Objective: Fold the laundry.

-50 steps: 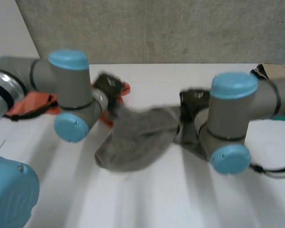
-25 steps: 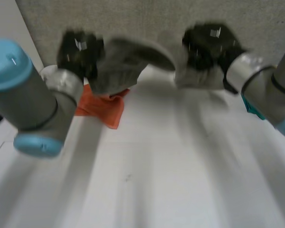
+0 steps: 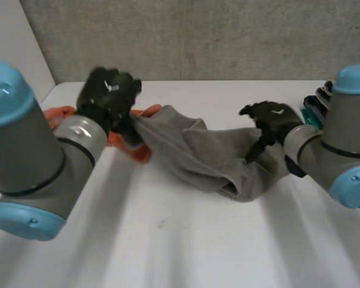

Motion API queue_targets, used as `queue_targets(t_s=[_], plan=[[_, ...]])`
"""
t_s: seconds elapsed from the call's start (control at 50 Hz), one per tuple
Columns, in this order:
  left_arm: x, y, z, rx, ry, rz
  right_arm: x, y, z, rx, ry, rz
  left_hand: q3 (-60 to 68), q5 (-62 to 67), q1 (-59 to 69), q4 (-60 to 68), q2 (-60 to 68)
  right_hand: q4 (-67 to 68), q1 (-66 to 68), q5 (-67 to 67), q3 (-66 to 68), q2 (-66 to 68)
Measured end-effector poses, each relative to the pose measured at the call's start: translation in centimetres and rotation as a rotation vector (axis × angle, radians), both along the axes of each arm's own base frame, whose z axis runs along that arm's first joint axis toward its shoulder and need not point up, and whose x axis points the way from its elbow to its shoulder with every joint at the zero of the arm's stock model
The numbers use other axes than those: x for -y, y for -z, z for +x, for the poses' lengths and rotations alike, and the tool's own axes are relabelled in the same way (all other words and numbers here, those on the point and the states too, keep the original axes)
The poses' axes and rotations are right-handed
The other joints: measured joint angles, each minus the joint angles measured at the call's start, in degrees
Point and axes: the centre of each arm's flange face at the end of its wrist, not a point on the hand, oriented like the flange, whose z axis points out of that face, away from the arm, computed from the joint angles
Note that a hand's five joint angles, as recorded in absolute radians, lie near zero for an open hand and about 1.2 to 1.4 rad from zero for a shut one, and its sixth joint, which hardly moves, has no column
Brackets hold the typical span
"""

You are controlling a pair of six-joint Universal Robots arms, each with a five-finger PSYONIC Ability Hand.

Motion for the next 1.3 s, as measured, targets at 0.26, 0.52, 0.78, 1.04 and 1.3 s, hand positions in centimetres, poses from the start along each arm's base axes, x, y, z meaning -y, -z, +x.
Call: queue_targets(t_s=[0.26,0.52,0.78,1.04,1.3], plan=[[-1.4,-6.5,-0.3,-0.104,0.024,-0.143,-5.7,2.8,-3.5,0.051,0.153,0.227,0.0,0.0,0.0,0.0,0.0,-0.2,0.0,-0.69,-0.56,0.0],[-3.5,-9.8,-0.2,-0.163,0.056,-0.183,-4.0,8.9,-0.1,0.056,0.075,0.132,0.0,0.0,0.0,0.0,0.0,32.93,32.26,34.18,33.29,32.14],[-4.6,-11.9,2.2,-0.206,0.019,-0.182,0.0,0.3,-4.2,0.031,0.157,-0.138,0.0,0.0,0.0,0.01,0.0,52.68,47.07,51.71,52.15,50.08],[-5.8,-7.8,3.7,-0.114,-0.007,-0.029,3.8,-5.5,-1.7,0.087,-0.132,-0.148,0.0,0.0,0.0,0.01,0.0,52.68,47.07,52.31,52.15,50.08],[-5.5,-1.4,3.5,-0.012,0.005,0.156,4.4,4.8,0.5,-0.217,-0.218,0.13,0.0,0.0,0.0,0.02,0.0,-2.11,-2.9,-1.34,-1.9,-3.23]])
